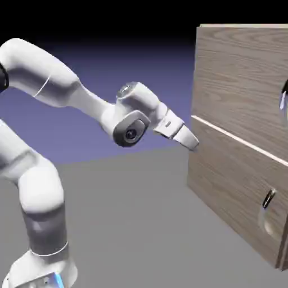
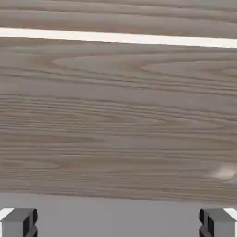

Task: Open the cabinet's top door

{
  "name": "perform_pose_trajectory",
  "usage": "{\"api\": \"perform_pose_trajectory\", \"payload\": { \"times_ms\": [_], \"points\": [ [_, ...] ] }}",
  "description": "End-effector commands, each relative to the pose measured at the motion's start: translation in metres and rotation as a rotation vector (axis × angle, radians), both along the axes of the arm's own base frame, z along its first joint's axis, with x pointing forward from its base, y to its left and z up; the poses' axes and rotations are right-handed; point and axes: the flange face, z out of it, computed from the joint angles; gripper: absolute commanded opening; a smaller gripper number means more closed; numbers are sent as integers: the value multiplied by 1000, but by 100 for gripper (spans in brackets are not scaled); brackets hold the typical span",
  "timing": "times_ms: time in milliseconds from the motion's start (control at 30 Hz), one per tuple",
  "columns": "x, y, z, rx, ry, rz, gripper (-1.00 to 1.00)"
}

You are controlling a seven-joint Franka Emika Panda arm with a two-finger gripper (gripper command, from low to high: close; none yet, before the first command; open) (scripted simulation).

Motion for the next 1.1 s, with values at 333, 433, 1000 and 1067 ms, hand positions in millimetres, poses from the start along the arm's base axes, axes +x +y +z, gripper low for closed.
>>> {"api": "perform_pose_trajectory", "payload": {
  "times_ms": [333,433,1000,1067],
  "points": [
    [8,16,87,5,-212,53,0],
    [7,16,108,10,-268,62,0],
    [4,-19,182,49,-544,78,0],
    [5,-26,185,54,-570,76,0]
  ]
}}
